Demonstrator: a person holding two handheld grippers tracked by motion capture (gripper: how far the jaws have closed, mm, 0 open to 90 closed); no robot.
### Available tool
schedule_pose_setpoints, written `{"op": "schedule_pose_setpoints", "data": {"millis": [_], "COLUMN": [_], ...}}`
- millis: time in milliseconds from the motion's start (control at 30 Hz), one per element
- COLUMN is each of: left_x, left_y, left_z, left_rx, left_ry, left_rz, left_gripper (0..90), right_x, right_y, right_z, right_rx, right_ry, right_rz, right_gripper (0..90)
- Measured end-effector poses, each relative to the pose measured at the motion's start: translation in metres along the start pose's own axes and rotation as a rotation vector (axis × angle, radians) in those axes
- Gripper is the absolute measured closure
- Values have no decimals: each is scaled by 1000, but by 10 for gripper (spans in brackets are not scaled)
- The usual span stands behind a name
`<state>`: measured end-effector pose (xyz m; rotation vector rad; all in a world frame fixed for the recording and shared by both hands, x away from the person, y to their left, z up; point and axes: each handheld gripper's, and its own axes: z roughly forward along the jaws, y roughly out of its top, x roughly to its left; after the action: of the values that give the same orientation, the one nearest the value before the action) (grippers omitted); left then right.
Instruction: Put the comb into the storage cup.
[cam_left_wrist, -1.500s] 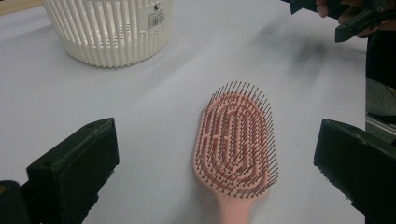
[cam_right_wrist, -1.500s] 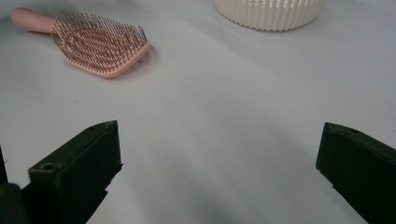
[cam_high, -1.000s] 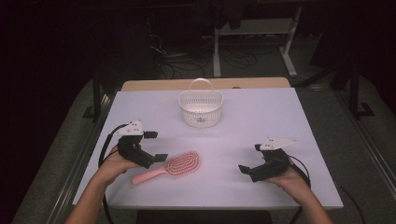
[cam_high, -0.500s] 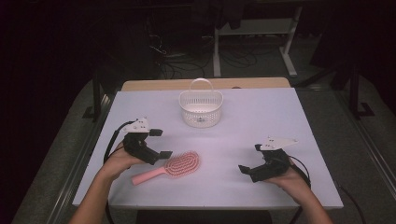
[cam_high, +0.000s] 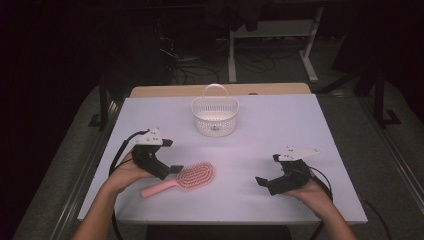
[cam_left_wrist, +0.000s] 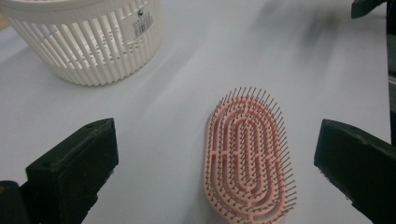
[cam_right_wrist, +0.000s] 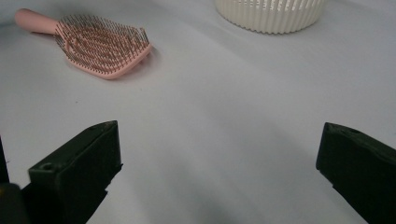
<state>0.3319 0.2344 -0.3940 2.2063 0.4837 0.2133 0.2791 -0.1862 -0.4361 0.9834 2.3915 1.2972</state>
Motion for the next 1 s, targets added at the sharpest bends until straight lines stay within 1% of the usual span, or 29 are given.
{"op": "schedule_pose_setpoints", "data": {"millis": [233, 500, 800, 1000], "left_x": [-3, -4, -4, -4], "left_y": [1, -1, -4, -7], "left_z": [2, 5, 6, 7], "left_rx": [29, 82, 121, 153], "left_ry": [-10, -10, -11, -4], "left_rz": [20, 36, 33, 44], "left_gripper": [0, 0, 0, 0], "right_x": [0, 0, 0, 0], "right_y": [0, 0, 0, 0], "right_z": [1, 1, 0, 0], "right_rx": [-1, 1, 0, 2], "right_ry": [1, 1, -2, -2], "right_rz": [-1, 0, 2, 2], "right_gripper": [0, 0, 0, 0]}}
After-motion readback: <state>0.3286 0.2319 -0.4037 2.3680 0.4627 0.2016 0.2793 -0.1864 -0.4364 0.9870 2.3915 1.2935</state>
